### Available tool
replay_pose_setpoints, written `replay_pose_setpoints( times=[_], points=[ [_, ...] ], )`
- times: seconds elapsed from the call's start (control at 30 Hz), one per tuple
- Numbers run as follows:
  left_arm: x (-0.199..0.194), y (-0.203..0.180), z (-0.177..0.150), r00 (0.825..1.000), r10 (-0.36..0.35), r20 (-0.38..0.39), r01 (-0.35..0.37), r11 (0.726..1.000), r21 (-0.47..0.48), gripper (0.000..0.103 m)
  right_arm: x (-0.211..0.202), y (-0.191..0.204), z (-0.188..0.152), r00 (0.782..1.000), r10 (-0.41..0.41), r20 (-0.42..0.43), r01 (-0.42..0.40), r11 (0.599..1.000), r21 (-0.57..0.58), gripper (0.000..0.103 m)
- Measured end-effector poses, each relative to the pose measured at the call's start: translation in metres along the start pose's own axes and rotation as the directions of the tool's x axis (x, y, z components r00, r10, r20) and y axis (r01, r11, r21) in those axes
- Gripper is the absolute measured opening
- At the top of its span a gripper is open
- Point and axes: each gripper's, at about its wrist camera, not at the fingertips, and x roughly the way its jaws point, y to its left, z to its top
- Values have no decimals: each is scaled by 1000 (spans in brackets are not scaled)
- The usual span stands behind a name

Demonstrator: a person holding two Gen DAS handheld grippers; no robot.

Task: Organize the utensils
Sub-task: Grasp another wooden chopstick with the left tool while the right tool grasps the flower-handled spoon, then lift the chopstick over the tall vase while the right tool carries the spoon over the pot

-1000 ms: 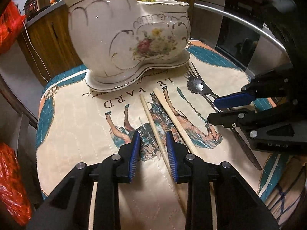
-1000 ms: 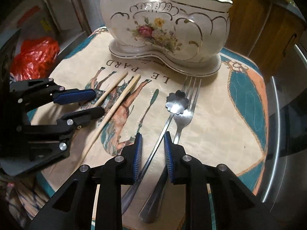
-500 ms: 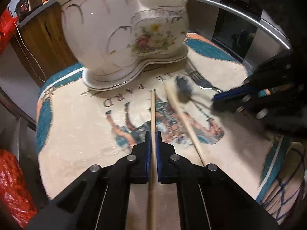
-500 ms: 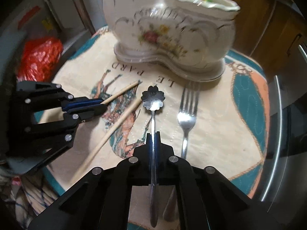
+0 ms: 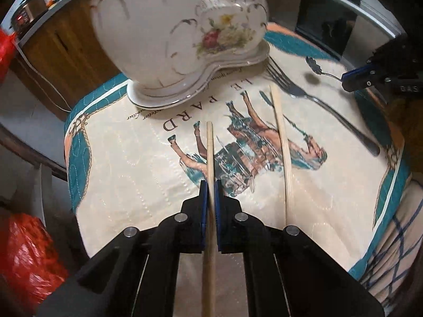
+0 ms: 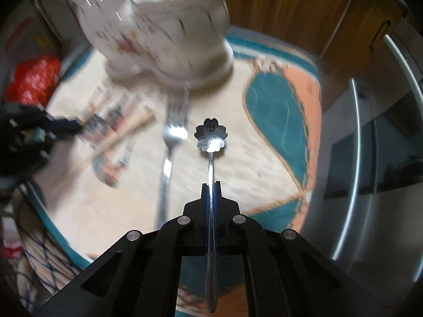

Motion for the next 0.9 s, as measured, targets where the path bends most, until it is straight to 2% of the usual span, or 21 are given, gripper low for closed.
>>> replay_pose_setpoints(
  times=[0.13,0.23,0.37,0.57,0.63,0.73,0.8,0.9],
  points=[
    [5,3,12,996,-25,-85,27,999,30,5,15,0,4,992,-50,-112,44,998,-51,4],
    [5,6,16,990,-54,-129,58,998,27,5,18,1,9,984,-55,-167,44,997,-71,4],
    [8,7,23,983,-65,-173,72,997,35,5,24,2,20,964,-50,-262,29,996,-85,4],
    [13,0,32,968,-55,-244,79,993,90,6,32,4,31,934,-56,-353,16,993,-114,5],
    [13,0,33,966,-56,-254,84,992,99,5,32,7,33,931,-55,-361,13,993,-116,5],
    [17,-6,34,968,-59,-245,85,992,95,5,29,8,28,941,-64,-331,20,991,-133,5],
    [19,-3,28,974,-64,-217,84,993,86,5,25,4,24,953,-42,-301,8,994,-111,4],
    [14,4,21,986,-90,-143,95,995,31,5,16,-4,15,974,36,-223,-49,997,-53,4]
  ],
)
